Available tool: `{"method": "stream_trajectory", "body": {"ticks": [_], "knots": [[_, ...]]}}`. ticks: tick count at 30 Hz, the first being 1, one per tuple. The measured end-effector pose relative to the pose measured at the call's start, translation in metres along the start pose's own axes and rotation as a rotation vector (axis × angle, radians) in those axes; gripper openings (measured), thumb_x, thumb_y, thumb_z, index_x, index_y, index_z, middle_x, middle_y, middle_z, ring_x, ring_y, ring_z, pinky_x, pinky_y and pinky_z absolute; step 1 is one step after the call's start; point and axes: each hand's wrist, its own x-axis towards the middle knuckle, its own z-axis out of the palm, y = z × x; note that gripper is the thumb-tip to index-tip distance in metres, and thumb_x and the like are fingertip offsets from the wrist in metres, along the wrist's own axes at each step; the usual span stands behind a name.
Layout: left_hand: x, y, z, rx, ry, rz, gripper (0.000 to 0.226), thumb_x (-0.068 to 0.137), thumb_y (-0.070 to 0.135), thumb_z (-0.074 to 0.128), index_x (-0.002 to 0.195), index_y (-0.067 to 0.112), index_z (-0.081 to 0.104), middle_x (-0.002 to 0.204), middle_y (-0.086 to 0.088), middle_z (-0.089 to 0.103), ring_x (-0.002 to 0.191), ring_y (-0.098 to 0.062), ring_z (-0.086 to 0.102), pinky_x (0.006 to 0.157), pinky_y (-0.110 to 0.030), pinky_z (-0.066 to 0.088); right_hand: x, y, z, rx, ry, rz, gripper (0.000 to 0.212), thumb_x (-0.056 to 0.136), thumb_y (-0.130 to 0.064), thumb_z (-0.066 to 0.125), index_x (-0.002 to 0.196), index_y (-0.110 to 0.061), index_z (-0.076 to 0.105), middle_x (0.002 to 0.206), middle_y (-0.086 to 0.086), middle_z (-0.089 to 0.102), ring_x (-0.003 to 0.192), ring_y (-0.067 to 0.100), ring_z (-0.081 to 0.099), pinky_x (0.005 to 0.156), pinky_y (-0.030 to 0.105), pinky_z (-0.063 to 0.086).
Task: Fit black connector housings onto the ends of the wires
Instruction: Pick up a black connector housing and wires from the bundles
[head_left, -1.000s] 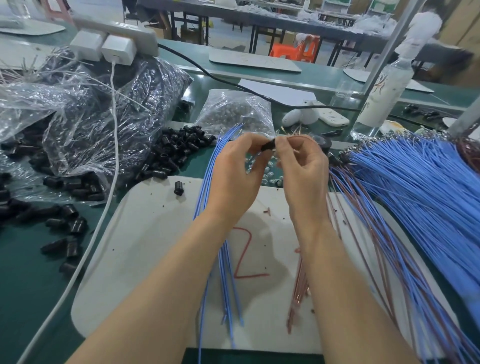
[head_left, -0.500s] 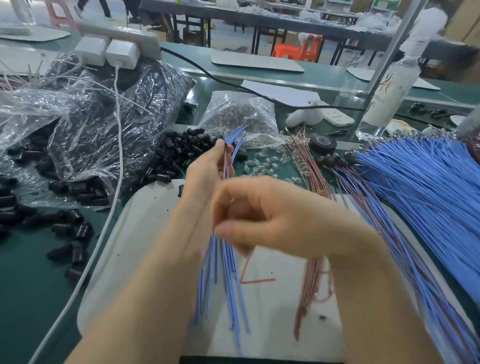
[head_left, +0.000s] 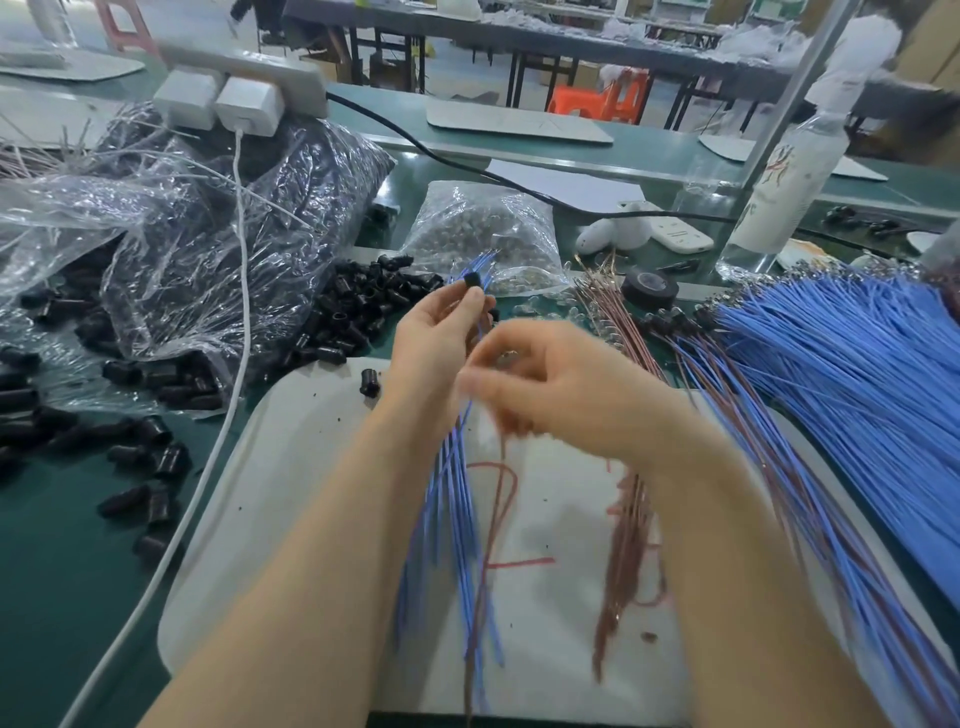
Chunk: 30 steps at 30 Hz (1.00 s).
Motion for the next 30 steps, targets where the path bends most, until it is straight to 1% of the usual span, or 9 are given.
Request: {"method": "stream_trajectory", "body": {"ticks": [2, 4, 6, 8, 10, 13, 17, 23, 30], "knots": [[-0.003, -0.005, 0.002, 0.116, -0.050, 0.082, 0.010, 0.092, 0.007, 0.058, 0.090, 0.017, 0.061, 0.085, -0.003, 0.066, 0.079, -0.014, 0.059, 0.078, -0.028, 0.050, 0.019, 0.023, 0.003, -0.127, 0.443, 0.119, 0.011, 0.088, -0.029, 0.064, 0.091, -0.018, 0.063, 0.079, -0.001, 0.070, 0.074, 0.011, 0.063, 0.075, 0.031, 0.049], [-0.006, -0.007, 0.005, 0.200, -0.090, 0.143, 0.013, 0.091, 0.006, 0.059, 0.090, 0.019, 0.062, 0.092, -0.005, 0.066, 0.084, -0.015, 0.060, 0.075, -0.023, 0.049, 0.030, 0.039, 0.008, -0.150, 0.598, 0.162, 0.017, 0.089, -0.029, 0.064, 0.096, -0.014, 0.065, 0.087, 0.000, 0.069, 0.081, 0.013, 0.061, 0.075, 0.024, 0.046], [-0.009, -0.008, 0.006, 0.252, -0.109, 0.180, 0.013, 0.090, 0.005, 0.060, 0.092, 0.018, 0.062, 0.090, -0.005, 0.066, 0.081, -0.011, 0.061, 0.067, -0.017, 0.050, 0.036, 0.051, 0.013, -0.095, 0.628, 0.151, 0.017, 0.089, -0.029, 0.065, 0.094, -0.013, 0.067, 0.081, -0.001, 0.067, 0.076, 0.012, 0.061, 0.062, 0.019, 0.041], [-0.011, -0.008, 0.007, 0.286, -0.126, 0.204, 0.012, 0.090, 0.005, 0.061, 0.096, 0.015, 0.061, 0.087, -0.002, 0.066, 0.071, -0.003, 0.061, 0.059, -0.010, 0.048, 0.038, 0.056, 0.015, -0.058, 0.668, 0.140, 0.015, 0.089, -0.027, 0.065, 0.091, -0.013, 0.068, 0.078, -0.003, 0.067, 0.073, 0.011, 0.062, 0.058, 0.012, 0.041], [-0.013, -0.007, 0.008, 0.307, -0.142, 0.218, 0.013, 0.090, 0.005, 0.061, 0.096, 0.016, 0.061, 0.086, 0.000, 0.066, 0.067, 0.002, 0.061, 0.057, -0.008, 0.046, 0.039, 0.057, 0.016, -0.013, 0.710, 0.129, 0.013, 0.088, -0.026, 0.065, 0.089, -0.014, 0.069, 0.077, -0.003, 0.069, 0.072, 0.011, 0.064, 0.062, 0.013, 0.045], [-0.015, -0.007, 0.009, 0.340, -0.164, 0.232, 0.014, 0.089, 0.005, 0.061, 0.097, 0.016, 0.061, 0.085, 0.003, 0.066, 0.065, 0.005, 0.061, 0.059, -0.006, 0.045, 0.038, 0.058, 0.016, 0.045, 0.739, 0.107, 0.011, 0.087, -0.023, 0.066, 0.087, -0.013, 0.069, 0.076, -0.001, 0.070, 0.074, 0.012, 0.067, 0.072, 0.025, 0.053], [-0.017, -0.008, 0.011, 0.323, -0.186, 0.230, 0.015, 0.089, 0.000, 0.060, 0.102, 0.009, 0.060, 0.077, 0.007, 0.064, 0.055, 0.006, 0.058, 0.054, -0.007, 0.045, 0.038, 0.061, 0.015, 0.091, 0.729, 0.104, 0.013, 0.088, -0.018, 0.064, 0.090, -0.007, 0.071, 0.078, 0.005, 0.071, 0.077, 0.020, 0.068, 0.080, 0.042, 0.055], [-0.016, -0.008, 0.010, 0.325, -0.172, 0.240, 0.013, 0.090, 0.004, 0.060, 0.098, 0.015, 0.061, 0.086, 0.003, 0.066, 0.063, 0.005, 0.060, 0.057, -0.010, 0.048, 0.039, 0.064, 0.017, 0.103, 0.711, 0.121, 0.010, 0.088, -0.021, 0.067, 0.080, -0.015, 0.066, 0.072, 0.000, 0.070, 0.066, 0.013, 0.064, 0.071, 0.032, 0.055], [-0.016, -0.008, 0.010, 0.366, -0.155, 0.307, 0.017, 0.089, 0.004, 0.061, 0.093, 0.020, 0.063, 0.086, 0.004, 0.066, 0.070, 0.003, 0.060, 0.061, -0.012, 0.049, 0.040, 0.065, 0.022, 0.127, 0.686, 0.124, 0.021, 0.089, -0.020, 0.066, 0.070, -0.019, 0.057, 0.070, 0.001, 0.066, 0.069, 0.018, 0.062, 0.075, 0.040, 0.053]]}}
